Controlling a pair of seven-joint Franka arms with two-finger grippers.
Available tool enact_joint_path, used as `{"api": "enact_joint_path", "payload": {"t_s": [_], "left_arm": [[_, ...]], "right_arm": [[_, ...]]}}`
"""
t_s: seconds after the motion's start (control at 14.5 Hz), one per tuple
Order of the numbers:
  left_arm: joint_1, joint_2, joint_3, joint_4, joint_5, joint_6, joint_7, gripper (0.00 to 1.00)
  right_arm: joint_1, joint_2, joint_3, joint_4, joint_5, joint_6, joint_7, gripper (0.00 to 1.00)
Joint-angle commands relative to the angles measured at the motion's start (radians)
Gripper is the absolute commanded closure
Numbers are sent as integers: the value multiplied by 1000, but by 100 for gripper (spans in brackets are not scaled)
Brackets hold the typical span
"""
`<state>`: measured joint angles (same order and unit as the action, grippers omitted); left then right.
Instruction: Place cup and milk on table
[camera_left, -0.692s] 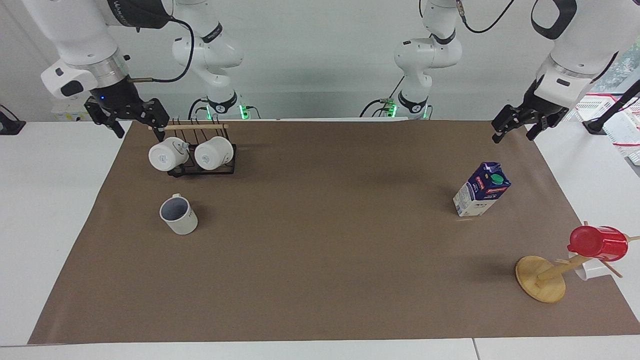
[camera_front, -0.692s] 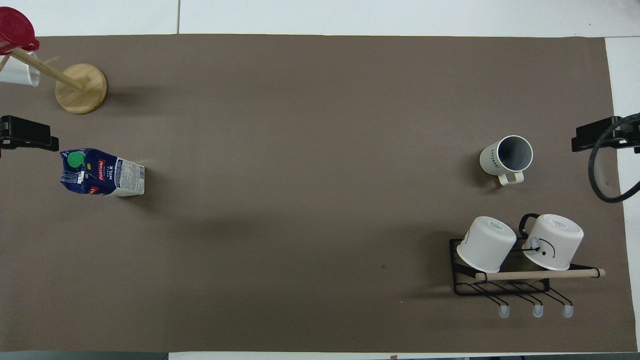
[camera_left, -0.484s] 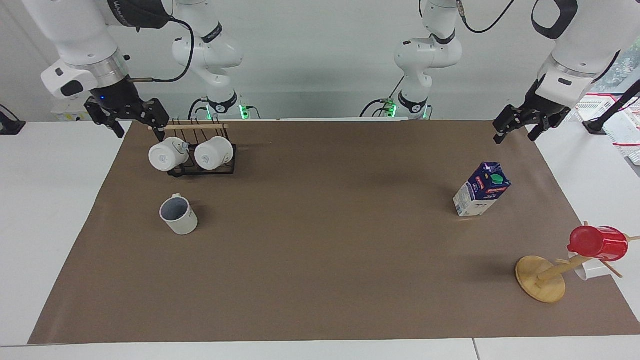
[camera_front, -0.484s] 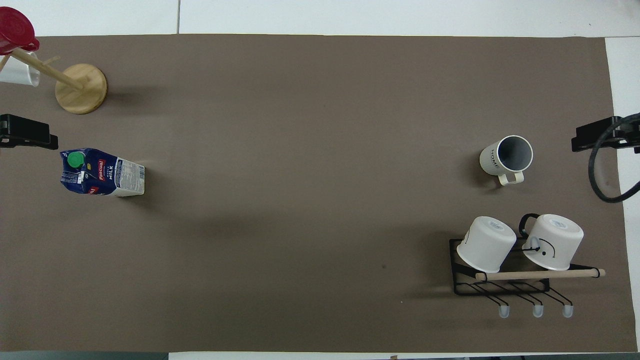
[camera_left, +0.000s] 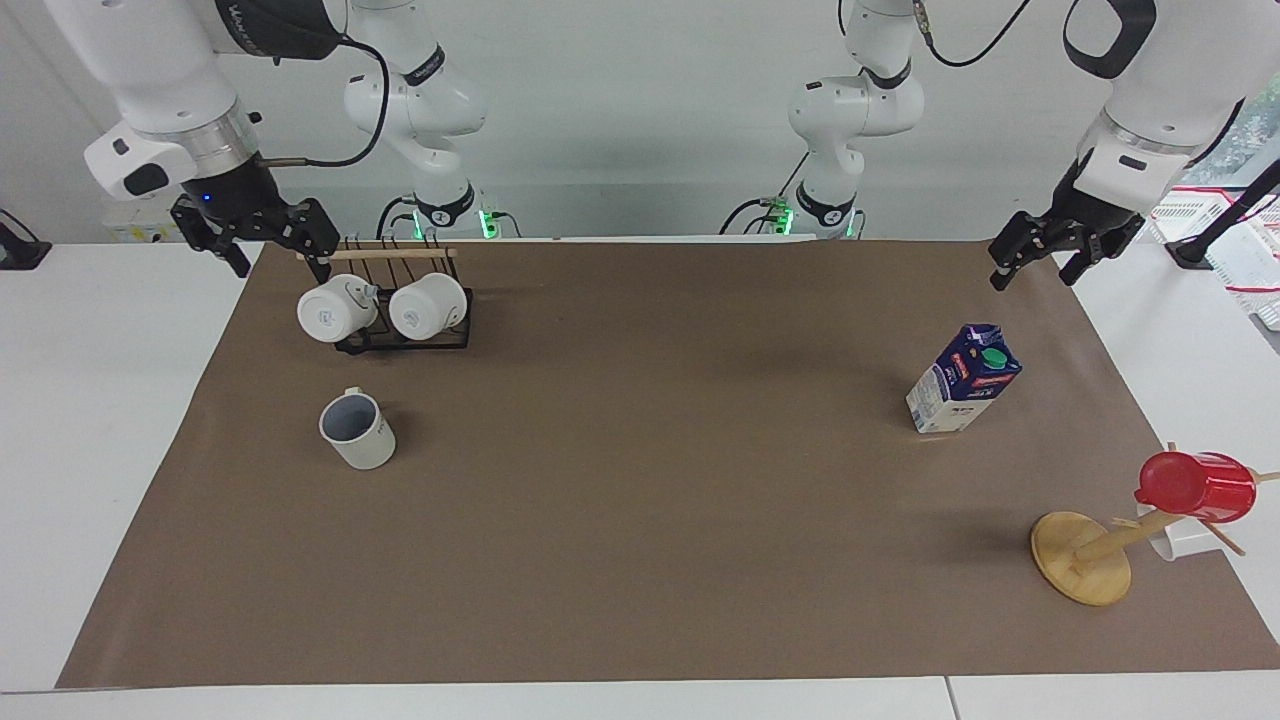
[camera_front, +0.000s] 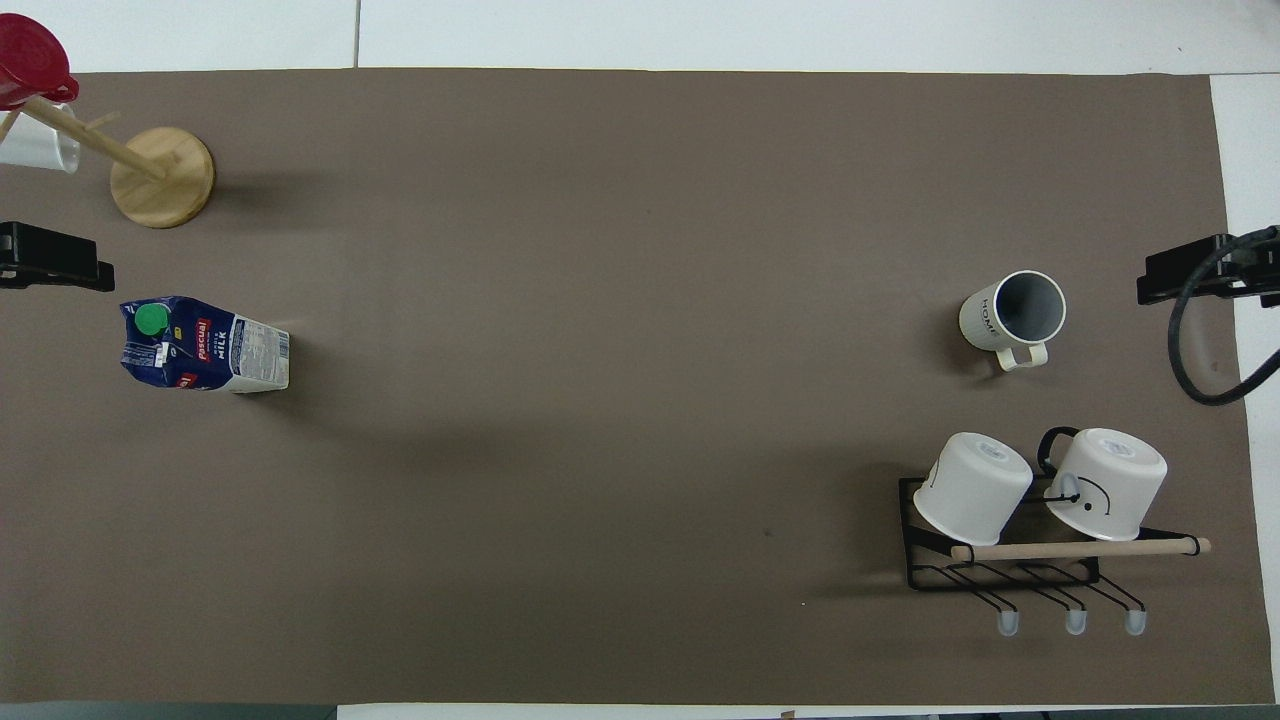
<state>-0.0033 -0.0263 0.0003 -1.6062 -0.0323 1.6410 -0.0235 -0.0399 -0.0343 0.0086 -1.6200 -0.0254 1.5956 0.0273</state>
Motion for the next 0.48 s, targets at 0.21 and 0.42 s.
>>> {"api": "enact_joint_path", "payload": {"t_s": [0.21,0.42], "left_arm": [[11,-6,-2,-18,3,40,17,0],[11,-23,-2,-69,3,59,19,0]], "right_arm": [[-32,-33,7,-139,7,188,-209,0],[-64,2,5,-273,73,364,-416,0]]}}
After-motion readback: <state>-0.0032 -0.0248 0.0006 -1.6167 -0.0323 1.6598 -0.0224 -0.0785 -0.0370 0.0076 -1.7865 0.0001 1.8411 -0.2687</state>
